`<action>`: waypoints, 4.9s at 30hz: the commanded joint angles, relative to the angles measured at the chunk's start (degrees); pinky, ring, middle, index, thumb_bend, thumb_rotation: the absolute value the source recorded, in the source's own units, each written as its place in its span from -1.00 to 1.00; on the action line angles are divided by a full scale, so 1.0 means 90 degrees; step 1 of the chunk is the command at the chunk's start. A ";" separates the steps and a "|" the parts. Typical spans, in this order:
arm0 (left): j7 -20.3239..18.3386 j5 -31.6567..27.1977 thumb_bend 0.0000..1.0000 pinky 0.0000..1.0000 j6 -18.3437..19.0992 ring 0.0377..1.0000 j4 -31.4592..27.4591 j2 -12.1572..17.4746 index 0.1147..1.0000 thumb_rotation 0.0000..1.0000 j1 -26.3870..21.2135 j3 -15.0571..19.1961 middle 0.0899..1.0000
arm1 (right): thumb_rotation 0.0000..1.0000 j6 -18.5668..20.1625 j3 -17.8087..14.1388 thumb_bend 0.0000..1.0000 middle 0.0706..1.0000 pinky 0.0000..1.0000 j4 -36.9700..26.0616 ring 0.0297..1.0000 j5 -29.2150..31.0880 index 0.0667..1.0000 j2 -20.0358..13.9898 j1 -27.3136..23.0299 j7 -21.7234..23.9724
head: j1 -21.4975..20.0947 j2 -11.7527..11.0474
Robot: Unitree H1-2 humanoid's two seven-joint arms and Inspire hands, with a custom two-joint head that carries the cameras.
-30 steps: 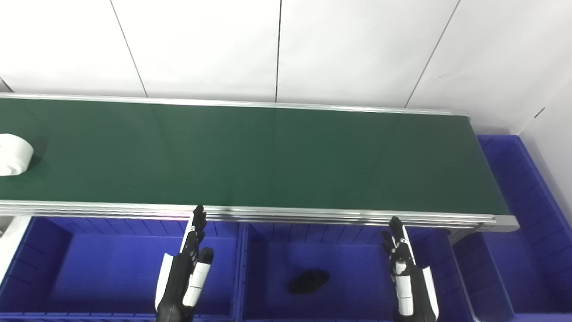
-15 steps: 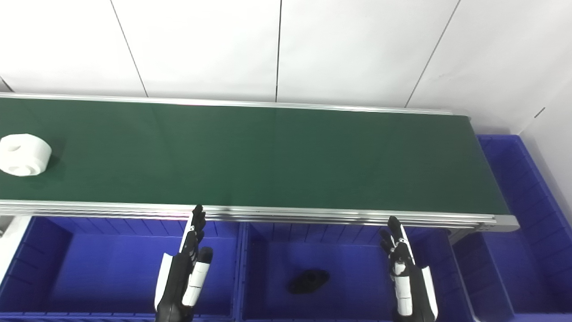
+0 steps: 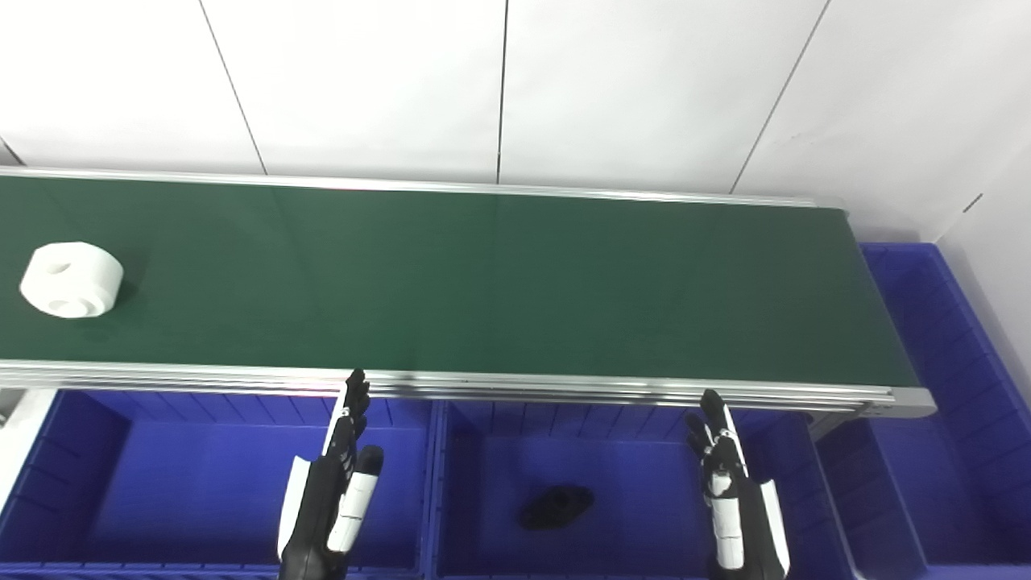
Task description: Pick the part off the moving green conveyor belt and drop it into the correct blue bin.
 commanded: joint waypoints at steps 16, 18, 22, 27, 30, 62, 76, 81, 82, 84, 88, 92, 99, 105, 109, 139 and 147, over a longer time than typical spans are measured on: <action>0.0327 0.0244 0.35 0.86 -0.0753 0.91 0.0823 -0.0335 0.86 0.85 -0.0195 -0.0219 0.92 | 1.00 -0.0670 -0.0296 0.49 1.00 1.00 0.0691 0.99 0.0565 0.99 -0.0281 -0.0237 0.0286 | 0.1689 -0.1146; 0.0397 0.0337 0.38 0.82 -0.0791 0.88 0.0911 -0.0392 0.82 0.81 -0.0238 -0.0241 0.90 | 1.00 -0.0672 -0.0353 0.52 1.00 1.00 0.0810 1.00 0.0599 1.00 -0.0316 -0.0284 0.0334 | 0.1748 -0.1227; 0.0486 0.0379 0.33 0.73 -0.0865 0.86 0.1073 -0.0512 0.77 0.78 -0.0309 -0.0259 0.88 | 1.00 -0.0669 -0.0463 0.53 1.00 1.00 0.0985 1.00 0.0703 1.00 -0.0357 -0.0379 0.0508 | 0.1924 -0.1388; 0.0509 0.0299 0.24 0.71 -0.0882 0.85 0.1194 -0.0619 0.73 0.73 -0.0394 -0.0328 0.87 | 1.00 -0.0671 -0.0659 0.51 1.00 1.00 0.1144 1.00 0.0850 1.00 -0.0388 -0.0476 0.0773 | 0.2179 -0.1466; 0.0532 0.0313 0.19 0.65 -0.0866 0.82 0.1217 -0.0683 0.70 0.66 -0.0413 -0.0365 0.85 | 1.00 -0.0673 -0.0803 0.49 1.00 1.00 0.1222 1.00 0.0938 1.00 -0.0382 -0.0534 0.0963 | 0.2350 -0.1443; -0.1375 0.3985 0.78 0.54 0.0249 0.49 -0.0474 0.3118 0.60 0.42 -0.3692 0.0245 0.51 | 1.00 -0.0669 -0.0941 0.55 1.00 1.00 0.1093 1.00 0.0893 1.00 -0.0126 -0.0583 0.1220 | 0.2240 -0.1112; -0.1032 0.4563 0.76 0.69 -0.0135 0.67 0.2102 0.3931 0.60 0.39 -0.5264 -0.0301 0.63 | 1.00 -0.0668 -0.0825 0.66 1.00 1.00 0.0880 1.00 0.0625 0.97 -0.0032 -0.0483 0.0967 | 0.2091 -0.1068; -0.0534 0.4724 0.73 0.65 -0.0292 0.63 0.3023 0.4017 0.56 0.34 -0.5521 -0.0547 0.59 | 1.00 -0.0670 -0.0804 0.67 1.00 1.00 0.0893 0.99 0.0754 0.96 -0.0014 -0.0474 0.0998 | 0.2055 -0.1058; -0.0474 0.4735 0.72 0.66 -0.0297 0.62 0.3135 0.4023 0.55 0.32 -0.5547 -0.0578 0.59 | 1.00 -0.0671 -0.0801 0.67 1.00 1.00 0.0892 0.98 0.0743 0.95 -0.0014 -0.0471 0.0995 | 0.2055 -0.1058; -0.0279 0.4822 0.71 0.66 -0.0280 0.64 0.3376 0.4022 0.54 0.29 -0.5569 -0.0639 0.60 | 1.00 -0.0673 -0.0796 0.68 1.00 1.00 0.0882 0.98 0.0761 0.95 -0.0007 -0.0458 0.1007 | 0.2037 -0.1049; -0.0221 0.4895 0.71 0.68 -0.0154 0.66 0.3576 0.4061 0.55 0.28 -0.5602 -0.0755 0.62 | 1.00 -0.0672 -0.0796 0.68 1.00 1.00 0.0840 0.98 0.0785 0.95 0.0031 -0.0417 0.0996 | 0.2010 -0.1013; -0.0594 0.4873 0.76 0.70 -0.0021 0.67 0.3649 0.4188 0.55 0.24 -0.5643 -0.0882 0.63 | 1.00 -0.0649 -0.0744 0.71 0.99 1.00 0.0753 0.96 0.0718 0.94 -0.0029 -0.0382 0.0951 | 0.2002 -0.0983; -0.0679 0.4996 0.75 0.66 0.0130 0.66 0.3606 0.4332 0.57 0.00 -0.5606 -0.1004 0.63 | 1.00 -0.0650 -0.0704 0.72 1.00 1.00 0.0733 0.97 0.0737 0.96 -0.0042 -0.0371 0.0918 | 0.1985 -0.0971; 0.0247 0.5489 0.70 0.50 0.0272 0.53 0.3887 0.4292 0.49 -0.30 -0.5655 -0.1159 0.52 | 1.00 -0.0648 -0.0665 0.71 1.00 1.00 0.0761 0.98 0.0723 0.98 -0.0101 -0.0374 0.0903 | 0.1980 -0.0961; -0.0015 0.5640 0.62 0.38 0.0560 0.37 0.3887 0.4305 0.35 -0.59 -0.5760 -0.1340 0.36 | 1.00 -0.0662 -0.0677 0.69 1.00 1.00 0.0777 0.97 0.0768 0.97 -0.0074 -0.0378 0.0890 | 0.1978 -0.0951; -0.1723 0.5117 0.05 -0.33 0.0736 -0.52 0.0600 0.4544 -0.16 -1.00 -0.5161 -0.0914 -0.16 | 1.00 0.0037 -0.0549 0.57 0.98 1.00 -0.0150 0.95 0.1209 0.95 -0.0268 -0.0265 0.0902 | 0.2485 0.0355; -0.2187 0.4981 0.05 -0.17 0.1031 -0.37 -0.0735 0.4332 -0.15 -1.00 -0.3983 -0.0386 -0.18 | 0.98 0.0468 -0.0601 0.66 0.90 0.92 -0.0505 0.84 0.1428 0.86 -0.0437 -0.0287 0.0905 | 0.2480 0.0493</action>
